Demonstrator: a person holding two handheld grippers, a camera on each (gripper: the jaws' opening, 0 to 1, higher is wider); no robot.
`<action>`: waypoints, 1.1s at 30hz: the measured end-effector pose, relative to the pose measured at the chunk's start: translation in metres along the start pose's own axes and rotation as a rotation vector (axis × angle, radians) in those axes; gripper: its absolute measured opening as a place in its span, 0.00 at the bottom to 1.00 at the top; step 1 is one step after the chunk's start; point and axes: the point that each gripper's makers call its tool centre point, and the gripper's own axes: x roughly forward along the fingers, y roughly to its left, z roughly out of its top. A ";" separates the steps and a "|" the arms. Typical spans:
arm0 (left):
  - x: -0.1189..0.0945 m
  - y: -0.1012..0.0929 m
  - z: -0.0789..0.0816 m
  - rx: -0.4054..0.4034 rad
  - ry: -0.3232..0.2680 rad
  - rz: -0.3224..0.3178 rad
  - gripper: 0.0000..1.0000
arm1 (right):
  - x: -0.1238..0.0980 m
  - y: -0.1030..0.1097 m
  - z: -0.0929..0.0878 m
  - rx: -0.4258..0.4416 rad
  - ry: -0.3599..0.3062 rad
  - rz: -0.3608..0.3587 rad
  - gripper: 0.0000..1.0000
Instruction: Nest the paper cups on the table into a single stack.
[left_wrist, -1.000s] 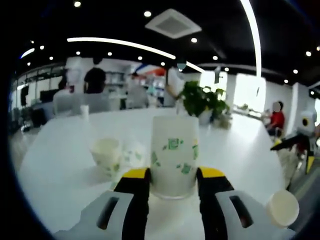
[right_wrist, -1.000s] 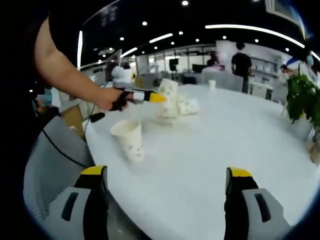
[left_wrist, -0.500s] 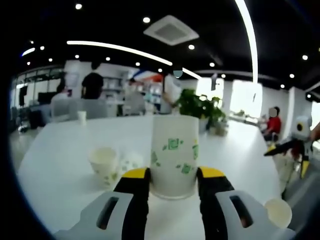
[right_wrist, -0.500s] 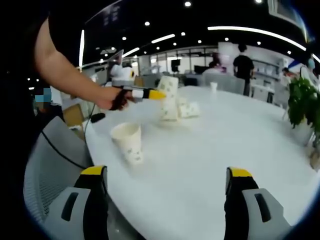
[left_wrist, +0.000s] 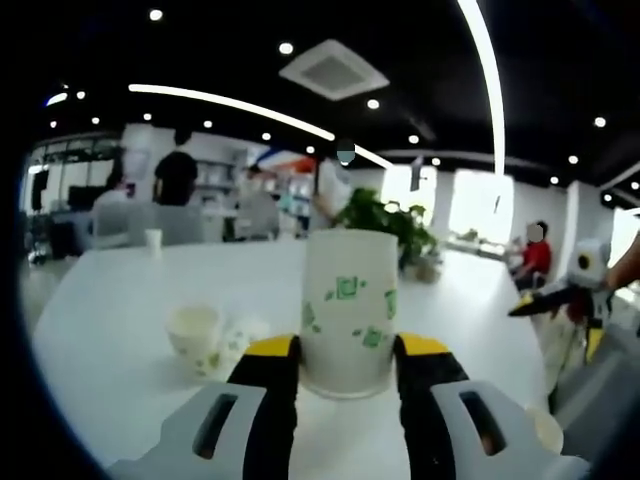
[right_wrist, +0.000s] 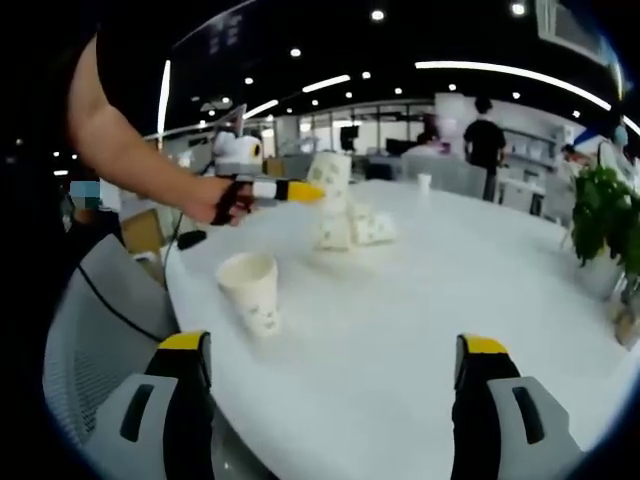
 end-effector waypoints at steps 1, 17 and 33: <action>-0.001 -0.001 0.000 0.000 -0.002 -0.001 0.36 | 0.000 -0.001 0.000 -0.003 -0.001 -0.002 1.00; -0.014 -0.020 0.005 -0.007 -0.021 -0.025 0.37 | -0.002 -0.018 0.020 0.008 -0.046 -0.039 1.00; -0.030 -0.046 0.011 0.030 -0.025 -0.086 0.36 | 0.003 -0.017 0.036 0.005 -0.078 -0.031 1.00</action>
